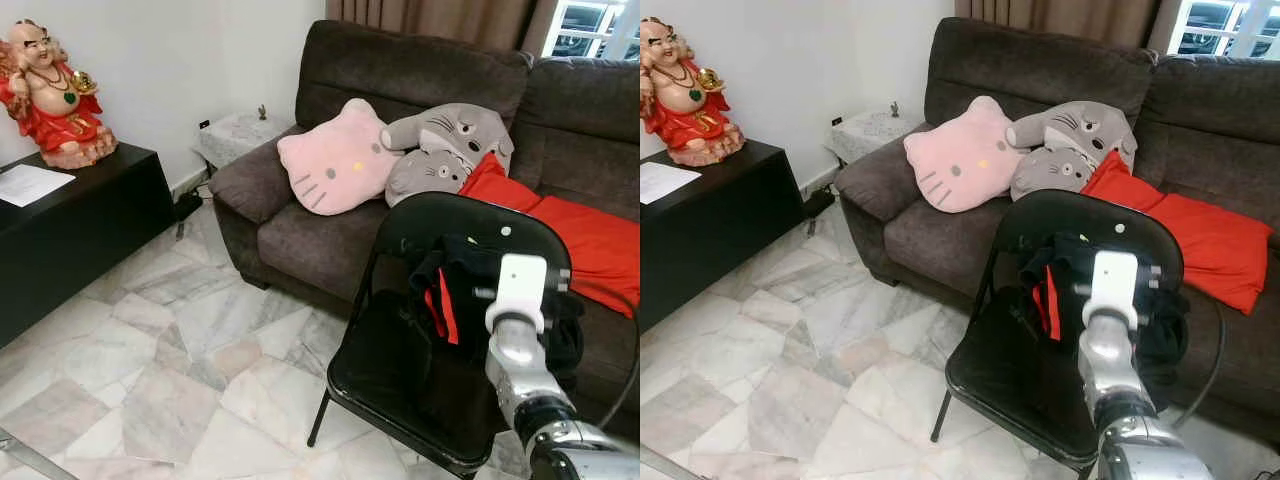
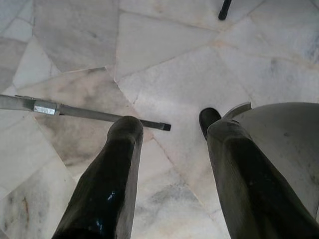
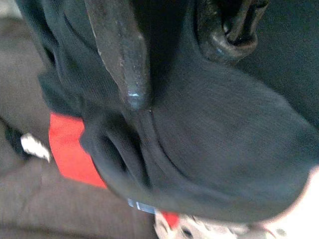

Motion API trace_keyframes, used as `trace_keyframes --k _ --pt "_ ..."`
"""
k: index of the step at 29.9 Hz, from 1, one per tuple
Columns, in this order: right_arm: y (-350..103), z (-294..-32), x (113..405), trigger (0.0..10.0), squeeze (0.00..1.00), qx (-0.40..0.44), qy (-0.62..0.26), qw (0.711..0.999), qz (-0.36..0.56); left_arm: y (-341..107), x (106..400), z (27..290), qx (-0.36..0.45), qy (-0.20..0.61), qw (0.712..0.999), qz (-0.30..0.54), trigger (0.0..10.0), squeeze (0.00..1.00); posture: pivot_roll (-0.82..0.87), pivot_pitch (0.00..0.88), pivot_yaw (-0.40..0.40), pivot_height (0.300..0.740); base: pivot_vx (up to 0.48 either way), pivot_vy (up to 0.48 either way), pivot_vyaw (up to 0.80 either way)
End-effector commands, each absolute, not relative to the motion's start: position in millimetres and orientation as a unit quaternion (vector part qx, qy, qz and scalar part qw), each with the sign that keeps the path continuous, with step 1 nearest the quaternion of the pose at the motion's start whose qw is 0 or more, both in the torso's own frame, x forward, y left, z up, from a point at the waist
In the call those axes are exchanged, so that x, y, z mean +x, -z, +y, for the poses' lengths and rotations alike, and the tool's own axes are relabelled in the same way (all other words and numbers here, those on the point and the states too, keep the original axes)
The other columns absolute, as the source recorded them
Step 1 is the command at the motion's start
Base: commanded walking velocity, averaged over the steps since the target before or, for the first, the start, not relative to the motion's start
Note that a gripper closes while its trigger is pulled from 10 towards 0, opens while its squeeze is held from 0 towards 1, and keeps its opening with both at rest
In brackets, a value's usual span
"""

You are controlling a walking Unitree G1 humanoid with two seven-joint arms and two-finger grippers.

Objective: Hang hanger

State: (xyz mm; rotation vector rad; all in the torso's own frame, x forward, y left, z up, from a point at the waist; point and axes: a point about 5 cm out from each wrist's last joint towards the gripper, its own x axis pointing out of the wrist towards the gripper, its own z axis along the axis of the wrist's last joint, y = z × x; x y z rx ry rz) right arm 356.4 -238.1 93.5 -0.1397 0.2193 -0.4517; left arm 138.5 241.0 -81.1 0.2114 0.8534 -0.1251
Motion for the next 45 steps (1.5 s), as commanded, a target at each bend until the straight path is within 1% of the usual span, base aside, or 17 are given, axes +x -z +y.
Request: trace_keyframes --k 1,5,6,7,8,12,19,22,23,24,25,28,33,42,43,44,45 --pt "-97.7 -239.4 358.9 10.0 0.0 -0.055 0.226 0.967 0.106 82.7 136.2 241.1 0.1 0.062 0.899 0.422 10.0 0.0 0.08 0.0 0.033 0.74 0.0 0.0 0.0" --pt "-102.2 -239.7 361.5 10.0 0.0 -0.042 0.226 0.968 0.101 83.3 135.9 239.6 0.098 0.066 0.898 0.424 10.0 0.0 0.08 0.0 0.031 0.74 0.0 0.0 0.0" --pt "-104.0 -240.0 362.1 10.0 0.55 -0.038 0.228 0.968 0.096 83.4 136.0 239.1 0.098 0.066 0.898 0.424 10.0 0.0 0.08 0.0 0.03 0.74 0.0 0.0 0.0" --pt "-104.0 -240.0 362.1 10.0 0.55 -0.038 0.228 0.968 0.096 83.4 136.0 239.1 0.098 0.066 0.898 0.424 10.0 0.0 0.08 0.0 0.03 0.74 0.0 0.0 0.0" --pt "-107.0 -240.7 363.1 10.0 1.0 -0.036 0.232 0.968 0.088 83.6 136.2 238.3 0.097 0.066 0.898 0.424 10.0 0.0 0.08 0.0 0.029 0.74 0.0 0.0 0.0" --pt "-109.9 -241.9 364.0 10.0 1.0 -0.054 0.237 0.966 0.085 84.0 136.5 236.5 0.095 0.067 0.898 0.424 10.0 0.0 0.08 0.0 0.028 0.74 0.0 0.0 0.0" --pt "-108.5 -240.3 365.1 10.0 1.0 -0.048 0.231 0.967 0.099 84.3 137.0 235.2 0.093 0.069 0.898 0.425 10.0 0.0 0.08 0.0 0.026 0.74 0.0 0.0 0.0" --pt "-103.8 -239.6 364.8 10.0 1.0 -0.039 0.23 0.964 0.129 84.5 137.1 234.4 0.092 0.071 0.897 0.426 10.0 0.0 0.08 0.0 0.027 0.74 0.0 0.0 0.0" --pt "-103.2 -240.1 364.8 10.0 0.9 -0.036 0.231 0.963 0.137 84.6 137.2 234.0 0.092 0.072 0.897 0.426 10.0 0.0 0.08 0.0 0.027 0.74 0.0 0.0 0.0" --pt "-104.4 -240.7 365.3 10.0 0.16 -0.037 0.232 0.962 0.136 84.6 137.3 233.7 0.092 0.072 0.897 0.426 10.0 0.0 0.08 0.0 0.027 0.74 0.0 0.0 0.0" --pt "-106.6 -241.2 366.2 10.0 0.0 -0.037 0.234 0.963 0.133 84.6 137.3 233.4 0.091 0.073 0.897 0.426 10.0 0.0 0.08 0.0 0.027 0.74 0.0 0.0 0.0" --pt "-114.2 -243.2 369.1 10.0 0.0 -0.045 0.24 0.963 0.118 84.7 137.4 232.7 0.091 0.075 0.897 0.425 10.0 0.0 0.08 0.0 0.027 0.74 0.0 0.0 0.0" --pt "-135.8 -246.5 375.1 10.0 0.0 -0.082 0.251 0.963 0.056 84.7 137.3 232.1 0.091 0.075 0.898 0.424 10.0 0.0 0.08 0.0 0.027 0.74 0.0 0.0 0.0" --pt "-129.2 -243.8 373.1 10.0 0.0 -0.084 0.245 0.963 0.068 84.9 136.8 231.8 0.09 0.076 0.898 0.424 10.0 0.0 0.08 0.0 0.025 0.74 0.0 0.0 0.0" --pt "-127.2 -243.5 372.4 4.2 0.0 -0.085 0.244 0.963 0.071 85.1 136.4 231.7 0.09 0.077 0.898 0.424 10.0 0.0 0.08 0.0 0.025 0.74 0.0 0.0 0.0" --pt "-125.3 -243.1 371.7 0.0 0.0 -0.083 0.244 0.963 0.074 85.2 136.0 231.7 0.09 0.077 0.898 0.425 10.0 0.0 0.08 0.0 0.024 0.74 0.0 0.0 0.0" --pt "-124.2 -242.9 371.3 0.0 0.0 -0.081 0.244 0.964 0.075 85.2 135.8 231.7 0.09 0.077 0.898 0.425 10.0 0.0 0.08 0.0 0.024 0.74 0.0 0.0 0.0"
